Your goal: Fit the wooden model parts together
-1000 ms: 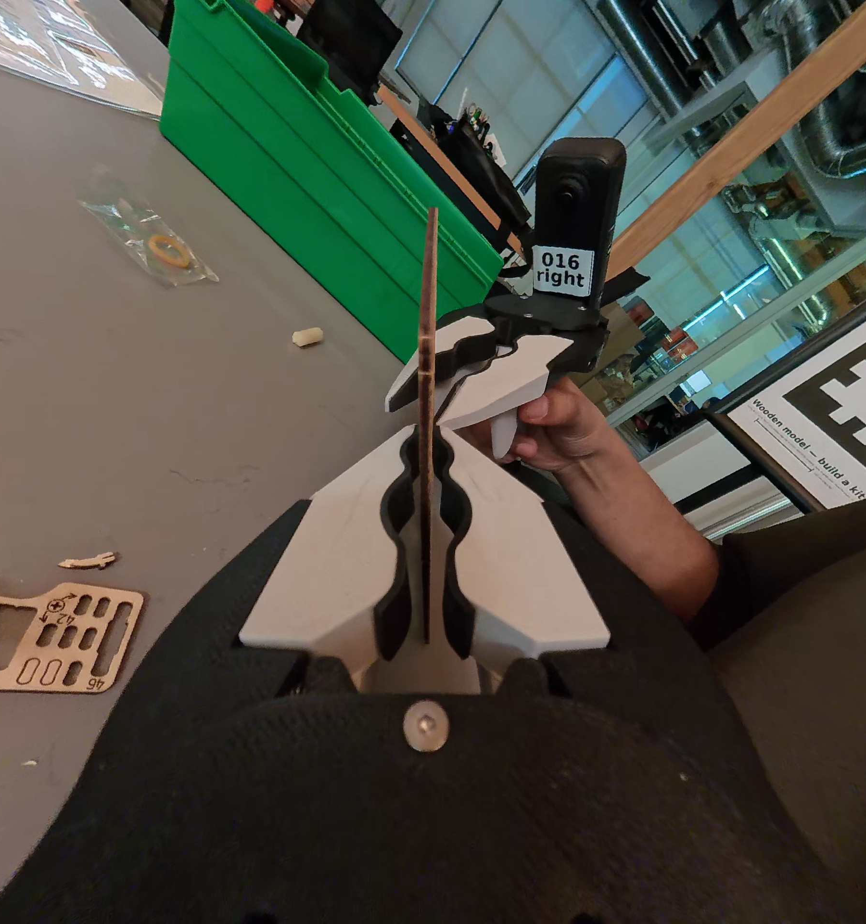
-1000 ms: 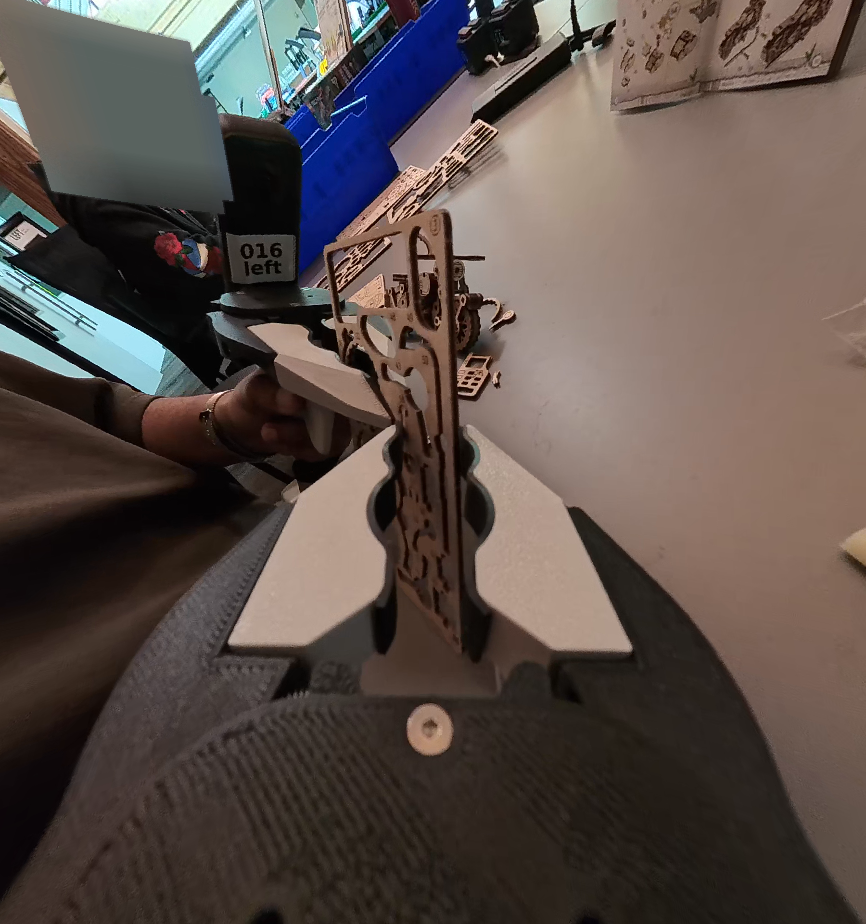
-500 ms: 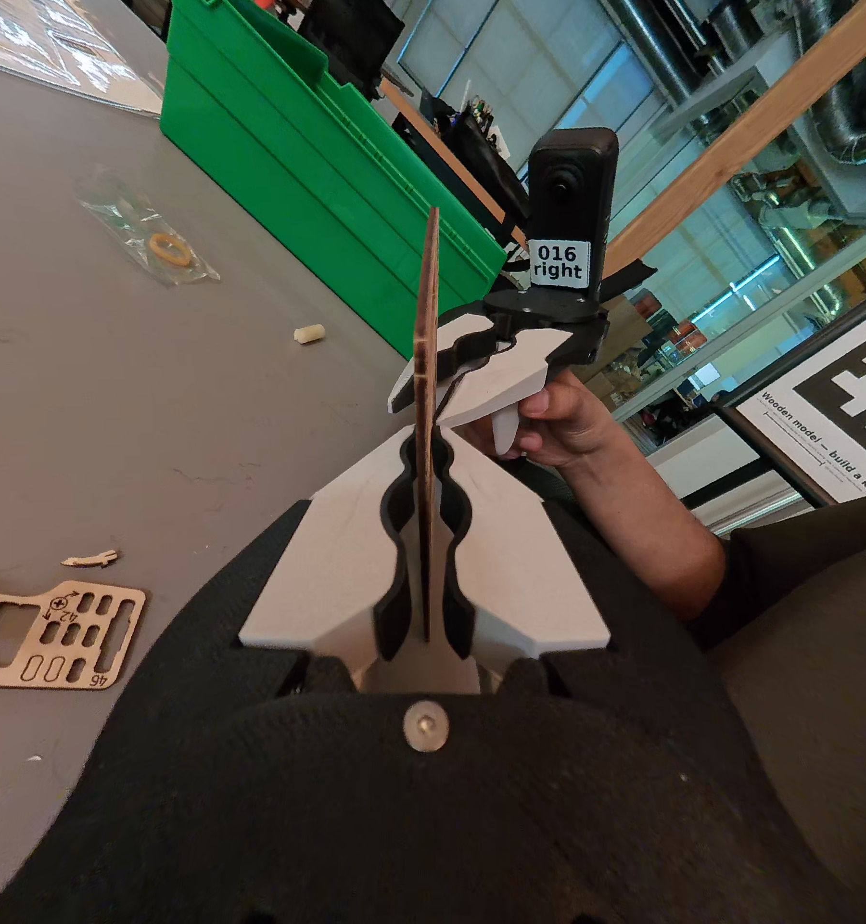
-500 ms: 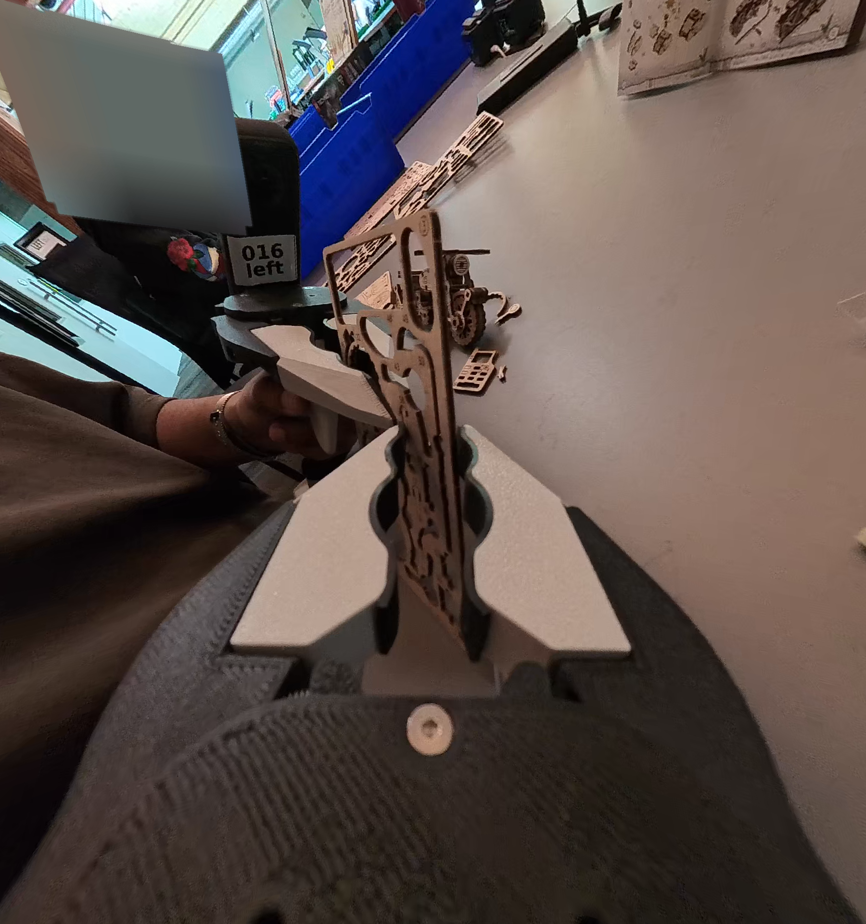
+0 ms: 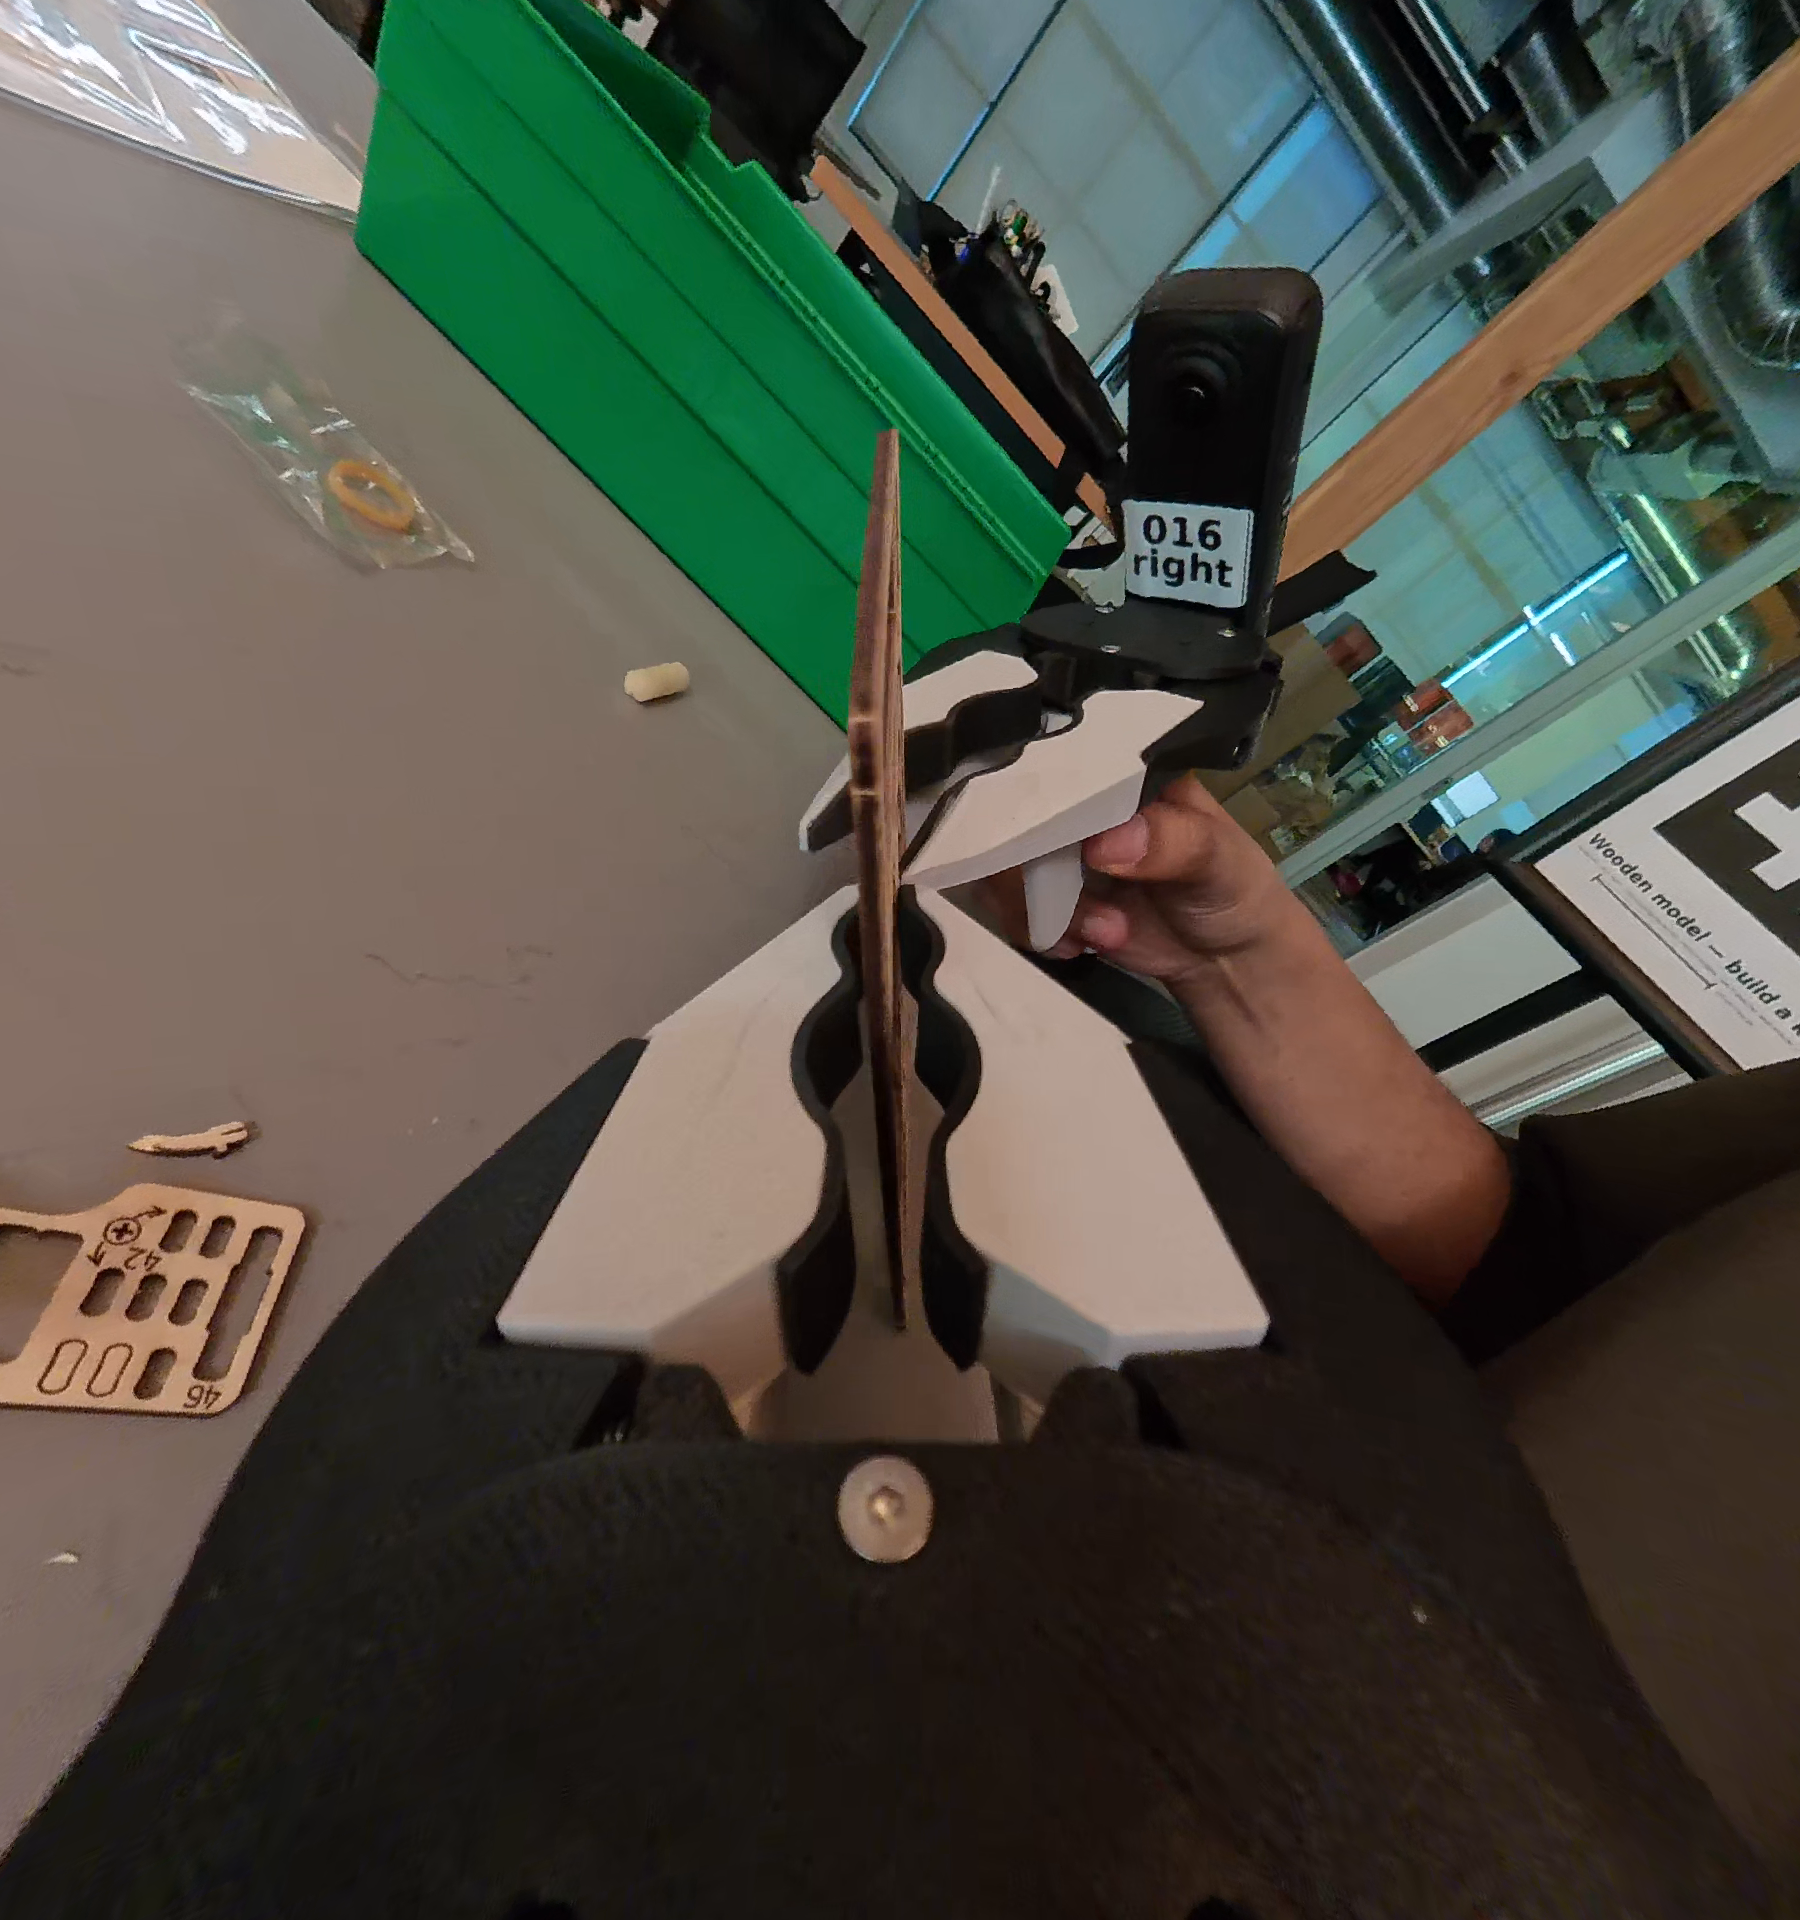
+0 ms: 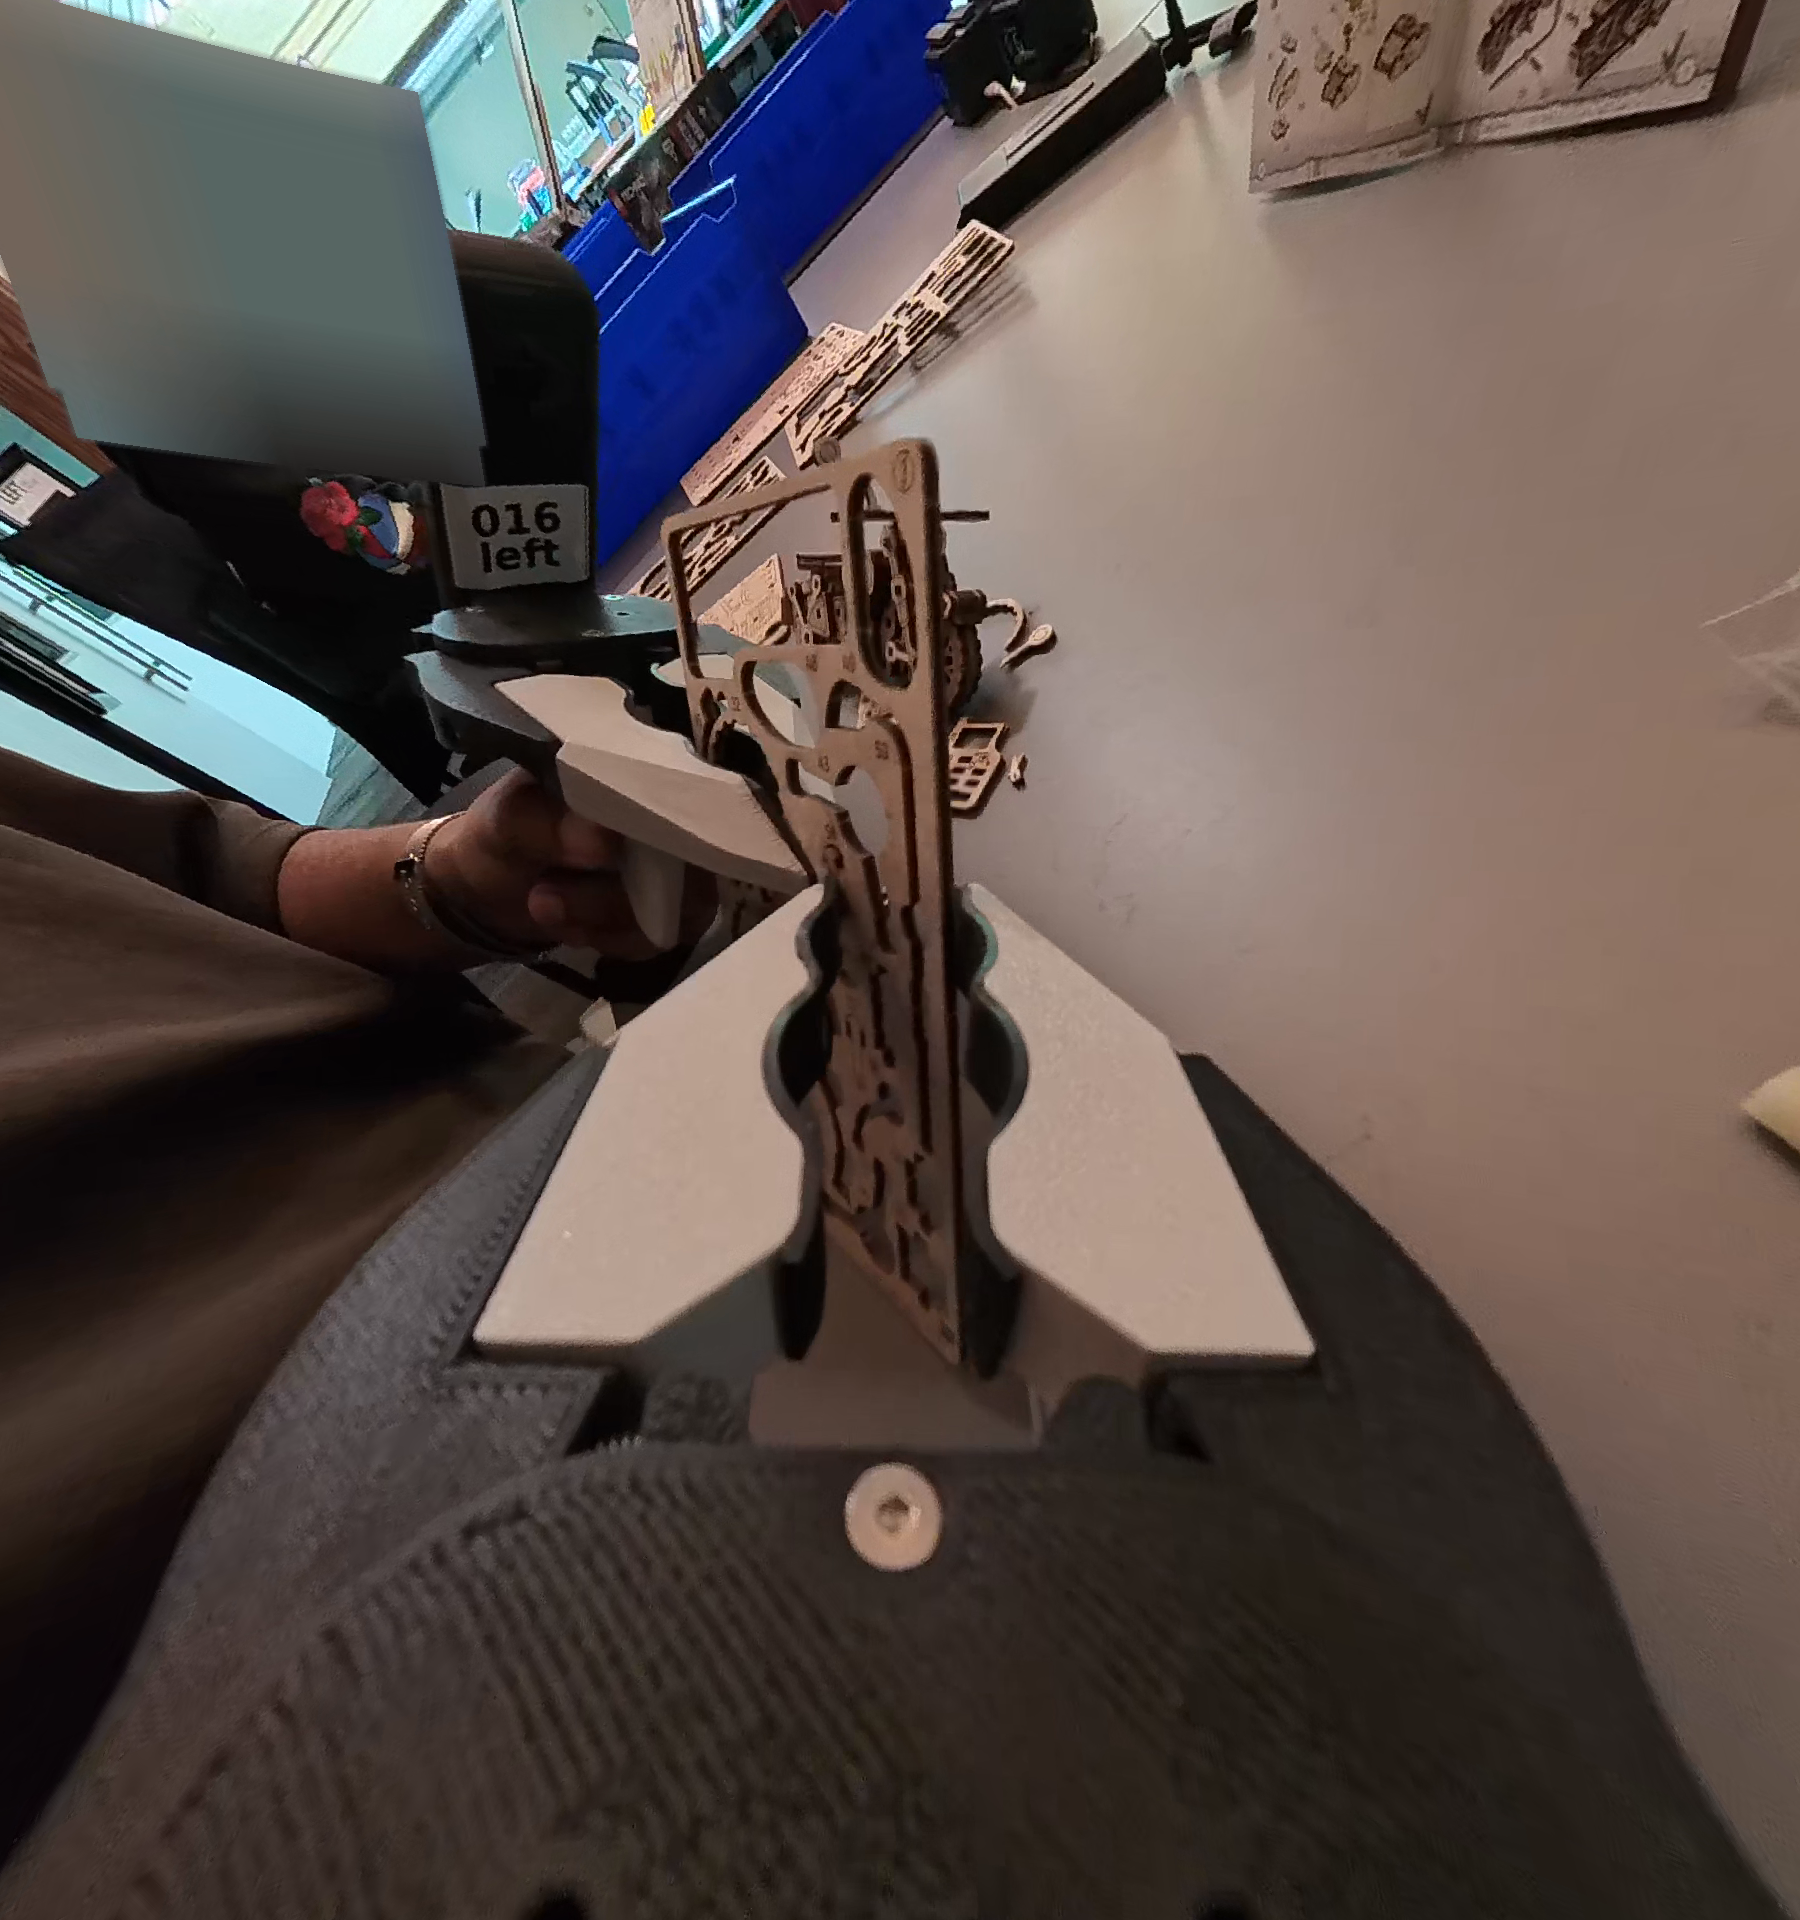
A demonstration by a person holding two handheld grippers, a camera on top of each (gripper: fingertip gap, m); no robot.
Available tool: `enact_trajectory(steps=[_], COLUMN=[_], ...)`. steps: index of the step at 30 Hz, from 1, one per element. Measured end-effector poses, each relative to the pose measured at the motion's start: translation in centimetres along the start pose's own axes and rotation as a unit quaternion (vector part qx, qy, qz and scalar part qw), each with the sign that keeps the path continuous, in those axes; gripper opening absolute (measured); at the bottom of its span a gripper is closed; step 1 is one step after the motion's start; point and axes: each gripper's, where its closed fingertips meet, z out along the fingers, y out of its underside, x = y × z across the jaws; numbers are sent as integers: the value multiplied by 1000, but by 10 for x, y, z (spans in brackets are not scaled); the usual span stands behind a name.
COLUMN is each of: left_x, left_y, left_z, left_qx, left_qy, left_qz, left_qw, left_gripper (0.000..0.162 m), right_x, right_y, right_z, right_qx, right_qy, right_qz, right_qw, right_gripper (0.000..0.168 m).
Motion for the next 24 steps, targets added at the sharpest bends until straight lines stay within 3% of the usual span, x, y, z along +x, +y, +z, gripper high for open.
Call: enact_trajectory(steps=[14,24], left_x=[0,-2], left_y=[0,-3], left_z=[-1,-1], left_qx=[-3,-4], left_qy=[-10,-54], left_qz=[10,59], left_qw=[1000,997], left_gripper=[0,0], right_x=[1,6], right_y=[-8,-12], right_z=[-2,-1], right_qx=[14,3], right_qy=[27,106], right_qz=[-16,-80], right_qw=[999,991], right_gripper=[21,27])
